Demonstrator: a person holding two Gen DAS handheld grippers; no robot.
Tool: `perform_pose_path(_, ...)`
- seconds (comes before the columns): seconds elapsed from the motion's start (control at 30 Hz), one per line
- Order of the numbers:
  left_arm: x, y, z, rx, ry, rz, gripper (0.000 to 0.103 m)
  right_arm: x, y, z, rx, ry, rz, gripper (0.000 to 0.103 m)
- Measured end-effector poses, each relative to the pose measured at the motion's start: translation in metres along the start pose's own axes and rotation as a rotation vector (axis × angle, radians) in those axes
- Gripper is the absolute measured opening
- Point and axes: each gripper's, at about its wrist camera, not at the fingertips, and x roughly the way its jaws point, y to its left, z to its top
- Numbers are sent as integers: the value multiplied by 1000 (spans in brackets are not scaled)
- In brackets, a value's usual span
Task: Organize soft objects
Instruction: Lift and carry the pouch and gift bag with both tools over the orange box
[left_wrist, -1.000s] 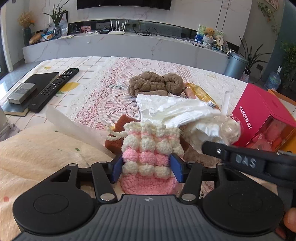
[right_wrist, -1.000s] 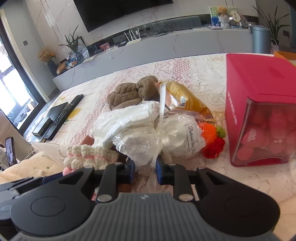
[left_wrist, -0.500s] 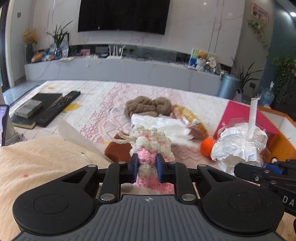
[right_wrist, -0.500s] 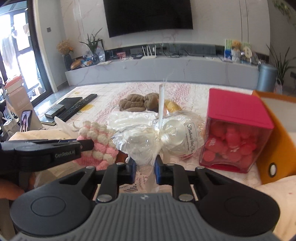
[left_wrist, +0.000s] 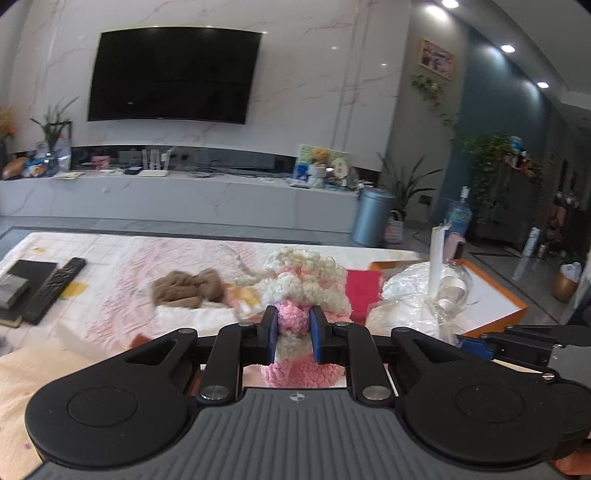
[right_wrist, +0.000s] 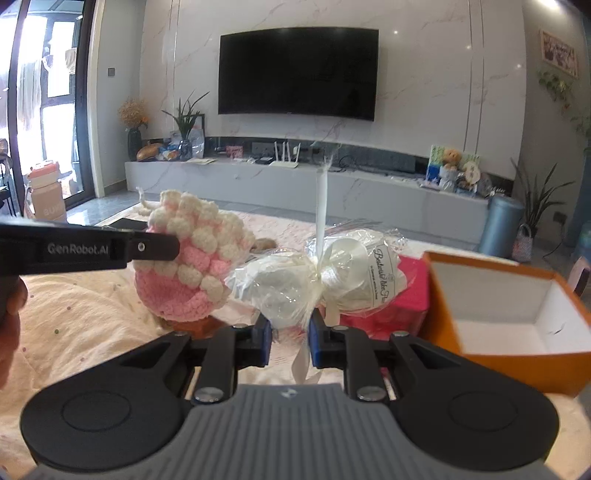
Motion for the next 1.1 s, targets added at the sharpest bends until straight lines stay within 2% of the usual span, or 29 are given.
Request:
perform_pose_path(0.17,20,-35,16,68,-1,-71,20,-20,-40,14,-31,-11,-55,18)
perform_pose_path(0.33,43,-61,33,100,4,-141,20,-25,-87,29,-79,27,-100,18)
perform_pose_path(0.57,82,-83,58,75,63,-250,20,-16,-146,40,-131,95,-133,19)
perform_pose_path(0.67,105,-94,65,74,93,-262,20,-1,-165,40,-166,149,-143,19)
perform_pose_path(0.83,151,-110,66,44,195,-284,20,32,-188,41,-179,269,-92,19)
perform_pose_path(1.1,203,-123,59,4,354,-268,20,92,-210,40,-344,486,-42,19)
